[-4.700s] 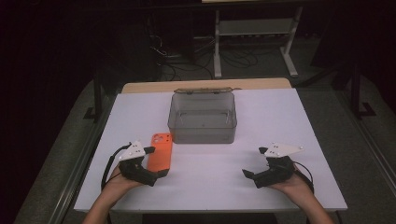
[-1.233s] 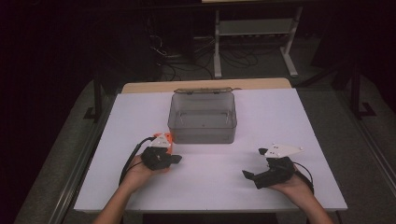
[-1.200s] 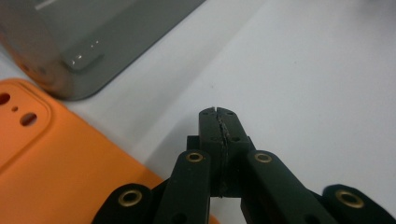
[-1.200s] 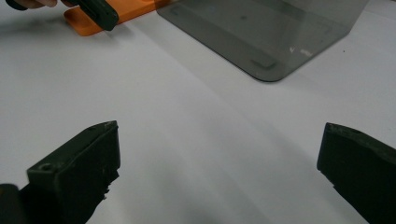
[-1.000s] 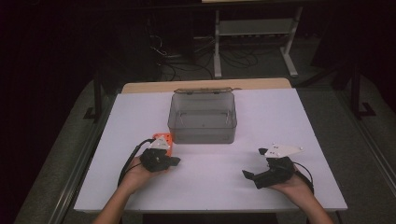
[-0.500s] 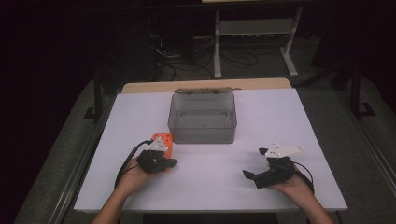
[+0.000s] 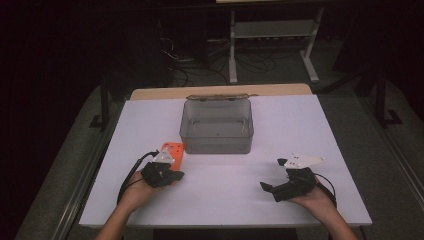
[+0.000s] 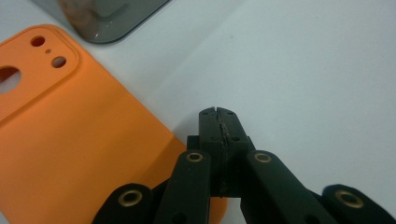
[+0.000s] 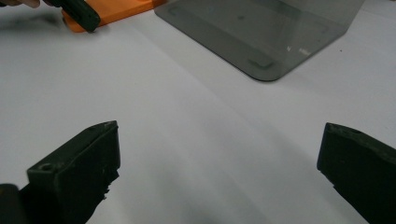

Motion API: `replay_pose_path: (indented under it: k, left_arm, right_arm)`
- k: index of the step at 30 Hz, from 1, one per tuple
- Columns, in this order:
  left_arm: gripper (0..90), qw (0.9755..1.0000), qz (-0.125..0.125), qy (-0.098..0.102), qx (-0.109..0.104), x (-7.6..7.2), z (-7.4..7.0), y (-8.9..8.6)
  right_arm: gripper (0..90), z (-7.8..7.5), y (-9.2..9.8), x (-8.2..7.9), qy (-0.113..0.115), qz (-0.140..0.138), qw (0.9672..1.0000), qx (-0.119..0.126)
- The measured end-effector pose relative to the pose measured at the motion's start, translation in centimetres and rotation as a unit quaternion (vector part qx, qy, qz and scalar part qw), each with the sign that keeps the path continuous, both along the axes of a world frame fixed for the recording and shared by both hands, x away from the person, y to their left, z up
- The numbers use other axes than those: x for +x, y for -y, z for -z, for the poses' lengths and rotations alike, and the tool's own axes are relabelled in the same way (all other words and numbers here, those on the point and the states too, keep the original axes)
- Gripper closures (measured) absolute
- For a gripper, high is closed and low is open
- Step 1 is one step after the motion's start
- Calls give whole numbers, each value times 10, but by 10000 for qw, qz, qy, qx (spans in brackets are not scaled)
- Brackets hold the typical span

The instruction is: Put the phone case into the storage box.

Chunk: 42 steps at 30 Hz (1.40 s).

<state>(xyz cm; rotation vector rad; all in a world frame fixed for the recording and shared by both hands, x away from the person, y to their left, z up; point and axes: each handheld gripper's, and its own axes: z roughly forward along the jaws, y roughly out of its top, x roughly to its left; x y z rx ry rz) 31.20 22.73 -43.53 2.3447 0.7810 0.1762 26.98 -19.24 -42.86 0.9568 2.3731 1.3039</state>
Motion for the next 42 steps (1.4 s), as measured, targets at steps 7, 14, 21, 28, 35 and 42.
replay_pose_path:
  k: [7,14,21,28,35,42]
  left_arm:
    - [900,9998,-134,75,148,-1,-1,-9]
    - [900,9991,-312,125,266,1,-2,-22]
    - [900,9981,-506,131,312,5,-3,-36]
    - [900,9961,-825,115,286,8,-3,-57]
    - [900,9947,-995,92,252,11,-3,-72]
    - [899,9949,-985,107,212,10,-4,-71]
  right_arm:
    - [0,0,-1,0,7,-15,10000,-12]
    - [0,0,-1,0,9,-24,10000,-14]
    - [0,0,-1,0,3,-24,10000,-15]
    - [0,0,-1,0,1,-33,10000,-20]
    - [0,0,-1,0,0,-34,10000,-27]
    - [0,1,-2,0,1,-38,10000,-35]
